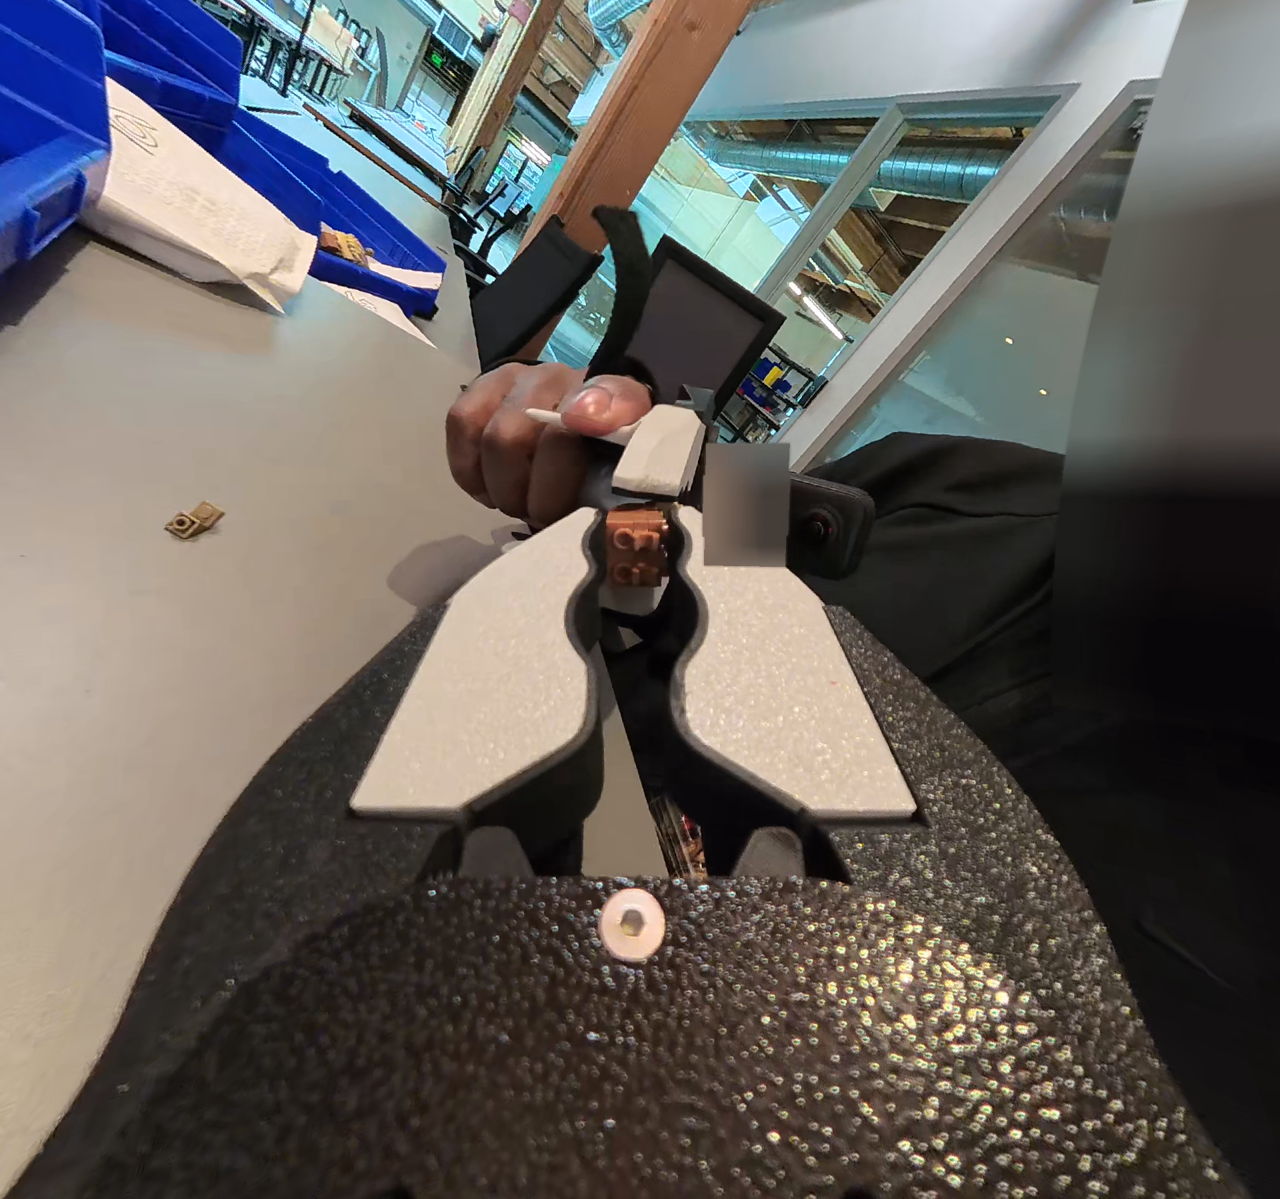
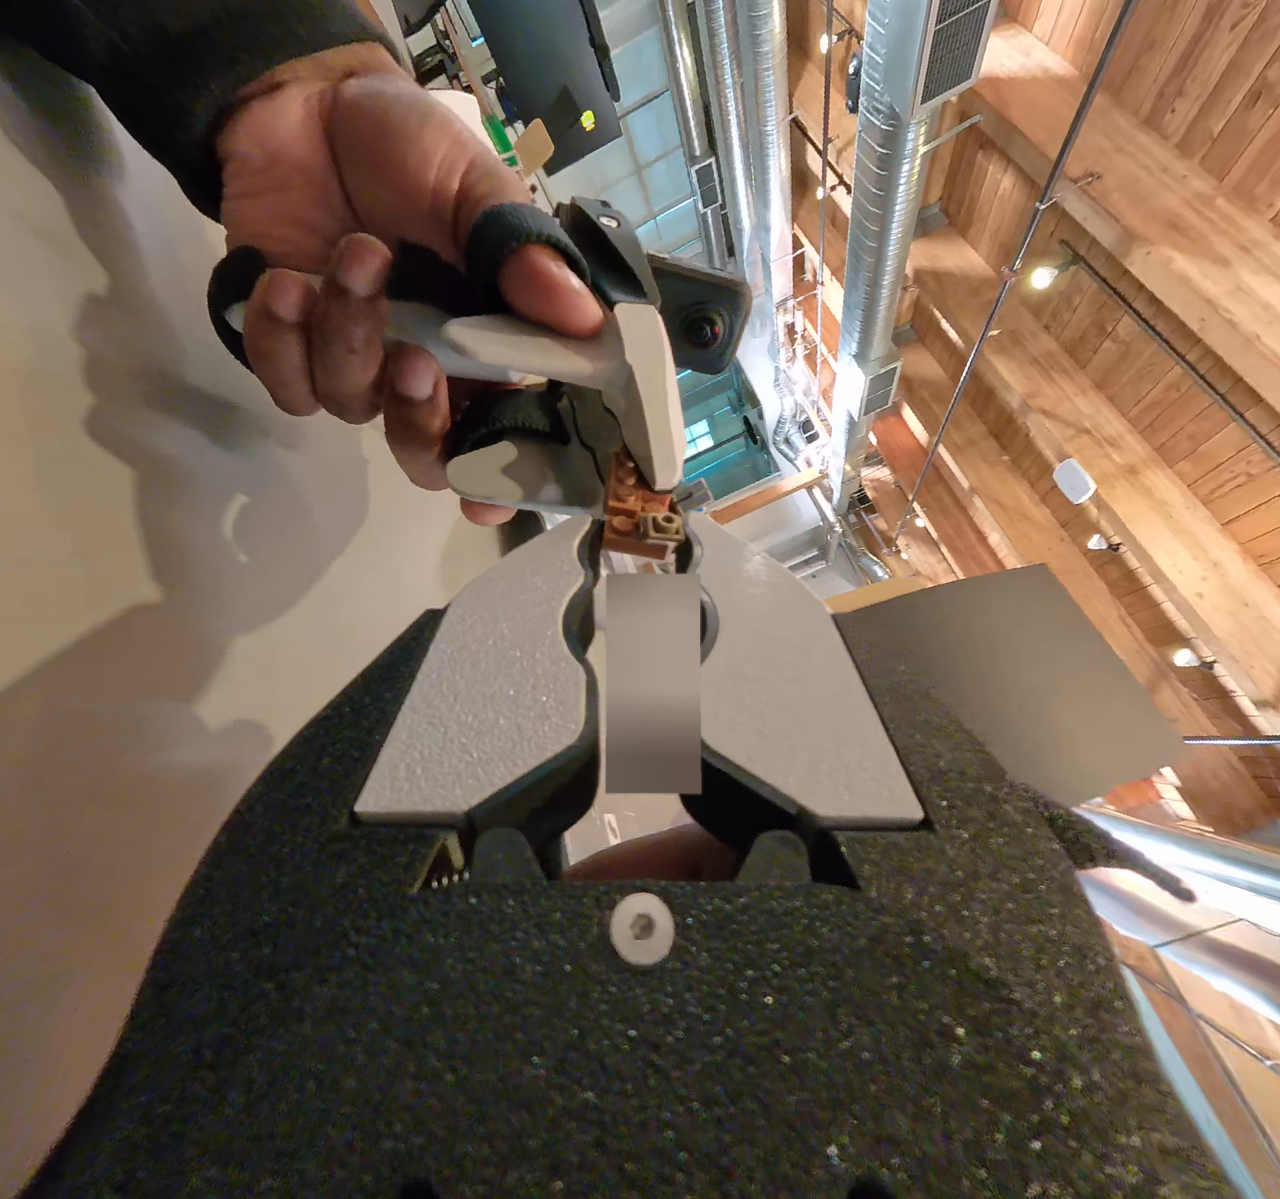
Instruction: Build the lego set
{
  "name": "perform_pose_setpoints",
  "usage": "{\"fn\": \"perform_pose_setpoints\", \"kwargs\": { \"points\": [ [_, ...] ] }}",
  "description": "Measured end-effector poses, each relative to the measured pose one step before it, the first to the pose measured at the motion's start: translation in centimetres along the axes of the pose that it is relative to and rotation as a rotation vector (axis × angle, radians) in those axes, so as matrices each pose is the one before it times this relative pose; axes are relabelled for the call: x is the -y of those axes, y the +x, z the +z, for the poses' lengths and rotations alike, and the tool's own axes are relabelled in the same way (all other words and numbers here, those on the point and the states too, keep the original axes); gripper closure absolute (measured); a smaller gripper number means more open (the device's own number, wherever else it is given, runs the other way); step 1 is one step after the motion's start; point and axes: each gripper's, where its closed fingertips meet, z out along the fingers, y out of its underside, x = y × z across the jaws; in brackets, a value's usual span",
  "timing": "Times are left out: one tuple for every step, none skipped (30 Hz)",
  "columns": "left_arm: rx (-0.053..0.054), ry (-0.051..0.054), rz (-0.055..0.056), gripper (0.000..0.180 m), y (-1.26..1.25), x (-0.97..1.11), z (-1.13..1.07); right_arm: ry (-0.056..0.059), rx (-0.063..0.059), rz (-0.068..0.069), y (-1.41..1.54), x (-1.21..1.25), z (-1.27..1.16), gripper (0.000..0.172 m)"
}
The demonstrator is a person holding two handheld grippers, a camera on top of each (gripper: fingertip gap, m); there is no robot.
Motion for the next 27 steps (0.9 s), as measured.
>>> {"fn": "perform_pose_setpoints", "kwargs": {
  "points": [
    [0.0000, 0.0020, -0.0003, 0.165, -0.005, 0.019, 0.003, -0.0004, 0.0036, 0.0082, -0.001, -0.020, 0.020, 0.152],
    [0.0004, 0.0019, -0.0004, 0.165, -0.008, 0.020, -0.007, -0.0007, 0.0029, 0.0068, 0.006, -0.019, 0.014, 0.152],
    [0.0003, 0.0018, -0.0014, 0.165, -0.009, 0.025, -0.006, -0.0007, 0.0026, 0.0055, -0.003, -0.025, 0.031, 0.152],
    [0.0005, 0.0021, -0.0014, 0.165, -0.032, 0.020, -0.015, -0.0020, 0.0019, 0.0032, 0.001, -0.041, 0.017, 0.152],
    [-0.0001, 0.0020, -0.0012, 0.165, -0.017, 0.012, -0.007, -0.0018, 0.0013, 0.0019, 0.000, -0.024, 0.014, 0.152],
    [-0.0009, 0.0018, -0.0012, 0.165, -0.008, 0.021, 0.004, -0.0015, 0.0014, 0.0032, 0.003, -0.025, 0.019, 0.152],
    [-0.0005, 0.0029, -0.0013, 0.165, -0.011, 0.023, -0.001, -0.0021, 0.0017, 0.0048, 0.008, -0.025, 0.007, 0.152],
    [-0.0009, 0.0026, -0.0011, 0.165, -0.015, 0.023, 0.008, -0.0015, 0.0016, 0.0051, 0.014, -0.028, 0.003, 0.153],
    [-0.0006, 0.0027, 0.0002, 0.165, -0.006, 0.019, 0.017, -0.0020, 0.0002, 0.0028, 0.035, -0.029, -0.003, 0.153],
    [0.0005, 0.0038, 0.0011, 0.165, -0.015, 0.055, -0.002, -0.0031, -0.0012, 0.0021, 0.039, -0.034, 0.015, 0.153],
    [0.0008, 0.0030, 0.0012, 0.165, -0.026, 0.035, 0.000, -0.0031, -0.0006, 0.0023, 0.026, -0.047, 0.016, 0.153],
    [-0.0002, 0.0022, -0.0001, 0.165, -0.018, 0.023, -0.005, -0.0012, 0.0002, 0.0016, 0.020, -0.018, 0.008, 0.153],
    [-0.0015, 0.0027, -0.0004, 0.165, 0.008, 0.035, 0.009, -0.0002, 0.0008, 0.0035, 0.008, -0.001, 0.007, 0.153],
    [-0.0013, 0.0030, 0.0005, 0.165, 0.009, 0.022, -0.002, -0.0003, 0.0012, 0.0038, 0.025, -0.003, 0.000, 0.153],
    [0.0001, 0.0035, -0.0001, 0.165, 0.000, 0.034, 0.012, -0.0014, 0.0006, 0.0018, 0.028, -0.026, 0.000, 0.153],
    [0.0000, 0.0013, -0.0002, 0.165, -0.011, 0.002, -0.004, -0.0001, 0.0009, 0.0015, 0.006, -0.010, -0.004, 0.153],
    [-0.0001, 0.0021, -0.0004, 0.165, -0.001, 0.020, 0.014, -0.0004, -0.0011, 0.0004, 0.026, -0.010, -0.009, 0.153],
    [0.0000, 0.0023, 0.0002, 0.165, 0.000, 0.016, 0.014, -0.0009, -0.0022, -0.0014, 0.011, -0.002, -0.003, 0.153],
    [0.0003, 0.0001, -0.0001, 0.165, -0.003, -0.001, 0.010, -0.0002, -0.0020, -0.0021, 0.007, -0.001, -0.018, 0.153],
    [0.0002, -0.0011, -0.0002, 0.165, -0.014, -0.019, 0.002, 0.0018, -0.0013, -0.0017, -0.020, -0.009, -0.012, 0.153],
    [0.0015, -0.0016, -0.0009, 0.165, -0.047, -0.031, -0.022, 0.0024, -0.0008, -0.0017, -0.037, -0.025, 0.005, 0.153],
    [0.0033, -0.0015, -0.0010, 0.165, -0.070, -0.029, -0.021, 0.0003, -0.0020, -0.0031, -0.044, -0.062, 0.017, 0.152],
    [0.0036, 0.0000, 0.0003, 0.165, -0.076, -0.016, -0.012, -0.0015, -0.0039, -0.0034, -0.002, -0.074, 0.015, 0.152],
    [0.0030, 0.0048, 0.0022, 0.165, -0.056, 0.060, -0.028, -0.0041, -0.0009, -0.0036, -0.038, -0.090, 0.014, 0.147],
    [0.0033, 0.0159, 0.0025, 0.165, -0.044, 0.255, -0.094, -0.0075, 0.0022, -0.0047, -0.072, -0.132, -0.001, 0.140],
    [0.0068, 0.0164, 0.0040, 0.165, -0.102, 0.304, -0.164, -0.0117, 0.0031, -0.0052, -0.044, -0.235, -0.025, 0.135],
    [0.0135, 0.0111, 0.0061, 0.165, -0.219, 0.265, -0.224, -0.0168, 0.0062, -0.0033, -0.053, -0.382, -0.099, 0.134]
  ]
}}
